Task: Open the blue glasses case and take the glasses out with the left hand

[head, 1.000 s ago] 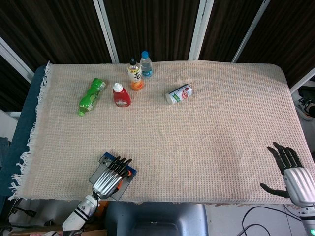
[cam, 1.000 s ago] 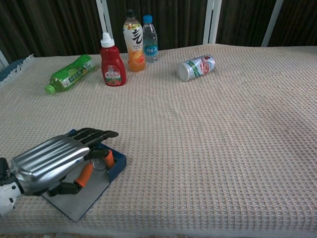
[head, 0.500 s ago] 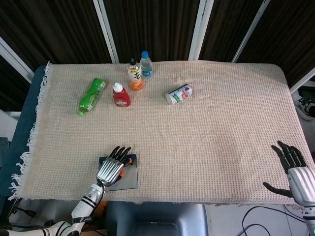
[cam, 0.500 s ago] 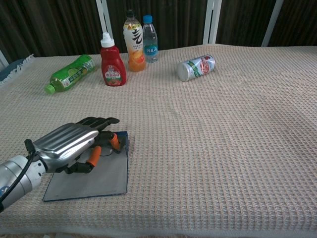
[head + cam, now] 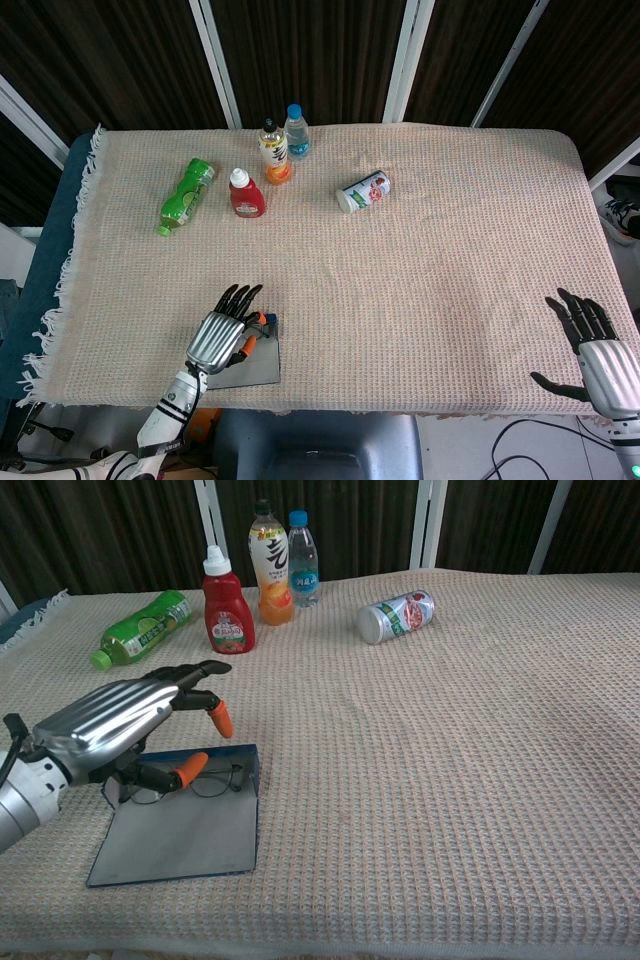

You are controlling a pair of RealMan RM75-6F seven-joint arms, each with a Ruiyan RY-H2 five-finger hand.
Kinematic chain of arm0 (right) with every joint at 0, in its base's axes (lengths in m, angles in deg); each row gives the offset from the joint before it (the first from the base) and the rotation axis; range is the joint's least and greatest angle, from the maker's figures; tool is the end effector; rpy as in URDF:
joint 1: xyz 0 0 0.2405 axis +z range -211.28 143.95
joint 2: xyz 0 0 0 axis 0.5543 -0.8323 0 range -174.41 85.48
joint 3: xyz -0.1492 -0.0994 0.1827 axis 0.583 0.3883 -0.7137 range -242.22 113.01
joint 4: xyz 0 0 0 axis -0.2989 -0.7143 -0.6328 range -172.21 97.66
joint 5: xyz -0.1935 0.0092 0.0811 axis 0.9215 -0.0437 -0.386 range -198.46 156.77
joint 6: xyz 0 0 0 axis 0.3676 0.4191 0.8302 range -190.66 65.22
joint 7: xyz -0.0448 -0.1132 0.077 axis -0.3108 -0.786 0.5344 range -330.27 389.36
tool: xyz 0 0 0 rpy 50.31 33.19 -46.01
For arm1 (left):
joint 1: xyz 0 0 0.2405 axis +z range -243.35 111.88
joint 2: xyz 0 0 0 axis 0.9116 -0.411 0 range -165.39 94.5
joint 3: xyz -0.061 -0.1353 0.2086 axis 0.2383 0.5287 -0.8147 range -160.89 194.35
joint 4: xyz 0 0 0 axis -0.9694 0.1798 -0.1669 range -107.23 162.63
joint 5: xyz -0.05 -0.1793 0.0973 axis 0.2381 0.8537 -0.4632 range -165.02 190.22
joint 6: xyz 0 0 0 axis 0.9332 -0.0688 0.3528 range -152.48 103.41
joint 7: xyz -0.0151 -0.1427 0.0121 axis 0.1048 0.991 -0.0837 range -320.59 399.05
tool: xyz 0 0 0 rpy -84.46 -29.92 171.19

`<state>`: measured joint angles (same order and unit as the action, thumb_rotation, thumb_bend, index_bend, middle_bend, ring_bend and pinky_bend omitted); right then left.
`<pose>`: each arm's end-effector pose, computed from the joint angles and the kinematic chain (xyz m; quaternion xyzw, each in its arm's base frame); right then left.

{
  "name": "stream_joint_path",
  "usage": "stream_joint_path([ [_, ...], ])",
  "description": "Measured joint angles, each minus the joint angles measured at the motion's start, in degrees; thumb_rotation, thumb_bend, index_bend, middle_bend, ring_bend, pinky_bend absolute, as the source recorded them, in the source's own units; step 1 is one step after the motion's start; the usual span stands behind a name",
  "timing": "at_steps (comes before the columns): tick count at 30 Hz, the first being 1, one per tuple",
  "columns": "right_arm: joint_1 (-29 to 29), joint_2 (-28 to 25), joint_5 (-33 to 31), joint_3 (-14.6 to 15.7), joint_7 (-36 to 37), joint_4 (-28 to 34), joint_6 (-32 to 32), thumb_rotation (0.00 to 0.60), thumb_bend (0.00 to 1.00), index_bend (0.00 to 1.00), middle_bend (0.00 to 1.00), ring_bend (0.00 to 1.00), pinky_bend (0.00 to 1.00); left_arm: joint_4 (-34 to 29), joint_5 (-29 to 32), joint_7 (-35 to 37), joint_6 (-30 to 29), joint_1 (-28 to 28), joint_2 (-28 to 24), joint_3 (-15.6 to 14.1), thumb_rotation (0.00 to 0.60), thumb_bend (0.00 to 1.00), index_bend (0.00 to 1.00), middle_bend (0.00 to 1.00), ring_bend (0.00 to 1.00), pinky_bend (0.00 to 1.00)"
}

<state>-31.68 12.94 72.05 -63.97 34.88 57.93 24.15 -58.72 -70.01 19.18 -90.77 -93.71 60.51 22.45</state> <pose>-0.3053 -0.1519 0.1803 0.6195 -0.3958 0.3921 0.5529 -0.1579 0.2612 -0.0402 -0.7292 -0.3550 -0.4296 0.3970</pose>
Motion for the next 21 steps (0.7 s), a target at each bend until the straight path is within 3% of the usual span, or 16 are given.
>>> stream_joint_path([
  [5,0.18,0.15,-0.36,-0.09,-0.42,0.05,-0.5,0.6,0.18,0.0,0.0,0.0,0.0,-2.22,5.81,-3.55,1.9,-0.86,-1.84,2.29,0.6,0.41,0.31,0.0,0.0,0.0],
  [11,0.38,0.21,-0.32,-0.02,-0.61,0.16,-0.92,0.6,0.18,0.0,0.0,0.0,0.0,-5.52,14.44,-14.49,2.84,-1.79,-3.3,3.57,0.6,0.41,0.31,0.0,0.0,0.0],
  [21,0.35,-0.06,0.14,0.15,0.25,0.13,-0.72,0.6,0.18,0.0,0.0,0.0,0.0,-8.87,23.61,-22.42,3.46,-3.82,-3.69,3.9,0.6,0.4,0.32,0.0,0.0,0.0],
])
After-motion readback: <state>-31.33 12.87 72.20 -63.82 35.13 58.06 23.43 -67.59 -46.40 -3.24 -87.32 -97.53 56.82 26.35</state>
